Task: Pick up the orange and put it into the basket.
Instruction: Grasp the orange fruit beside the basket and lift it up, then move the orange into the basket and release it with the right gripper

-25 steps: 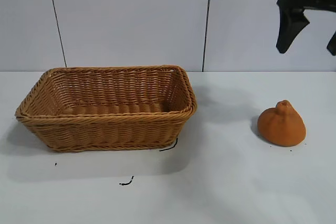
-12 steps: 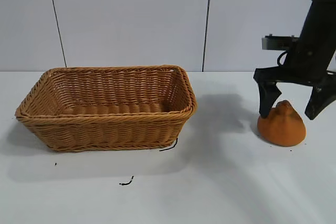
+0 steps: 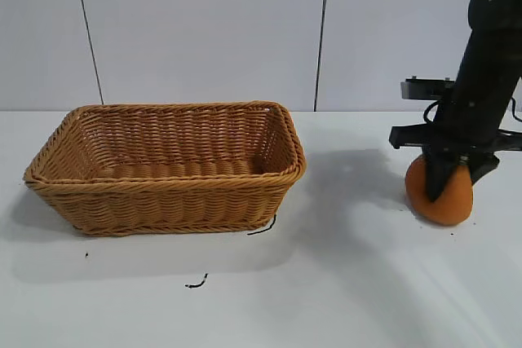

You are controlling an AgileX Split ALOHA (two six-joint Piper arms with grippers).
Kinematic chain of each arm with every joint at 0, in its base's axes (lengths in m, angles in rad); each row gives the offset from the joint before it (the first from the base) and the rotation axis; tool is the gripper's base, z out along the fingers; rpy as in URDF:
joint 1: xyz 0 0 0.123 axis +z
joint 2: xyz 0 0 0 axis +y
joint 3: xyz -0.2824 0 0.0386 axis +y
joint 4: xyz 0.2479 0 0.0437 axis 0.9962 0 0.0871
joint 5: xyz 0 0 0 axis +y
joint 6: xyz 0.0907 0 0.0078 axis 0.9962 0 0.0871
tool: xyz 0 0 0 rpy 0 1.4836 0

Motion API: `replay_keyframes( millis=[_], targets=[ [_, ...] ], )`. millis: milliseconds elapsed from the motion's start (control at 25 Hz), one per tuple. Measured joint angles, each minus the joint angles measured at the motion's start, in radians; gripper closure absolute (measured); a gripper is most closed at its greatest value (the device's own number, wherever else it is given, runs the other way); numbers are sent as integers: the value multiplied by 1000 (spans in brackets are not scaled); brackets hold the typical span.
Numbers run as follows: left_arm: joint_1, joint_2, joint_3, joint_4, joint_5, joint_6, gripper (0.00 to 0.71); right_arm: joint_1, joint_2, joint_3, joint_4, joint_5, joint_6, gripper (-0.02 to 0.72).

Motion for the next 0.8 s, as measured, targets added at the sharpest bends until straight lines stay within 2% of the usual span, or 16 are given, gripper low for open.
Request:
replay_keyframes(
  millis=[80, 360, 600, 800],
  targets=[
    [0, 0, 0, 0, 1, 0, 71, 0, 0, -102, 2, 24, 0, 635],
    [0, 0, 0, -1, 1, 0, 71, 48, 0, -389, 8, 32, 12, 635],
    [0, 0, 0, -1, 1, 0, 71, 156, 0, -459, 6, 36, 18, 635],
    [0, 0, 0, -1, 1, 0, 71, 286, 4, -463, 7, 39, 23, 635]
  ],
)
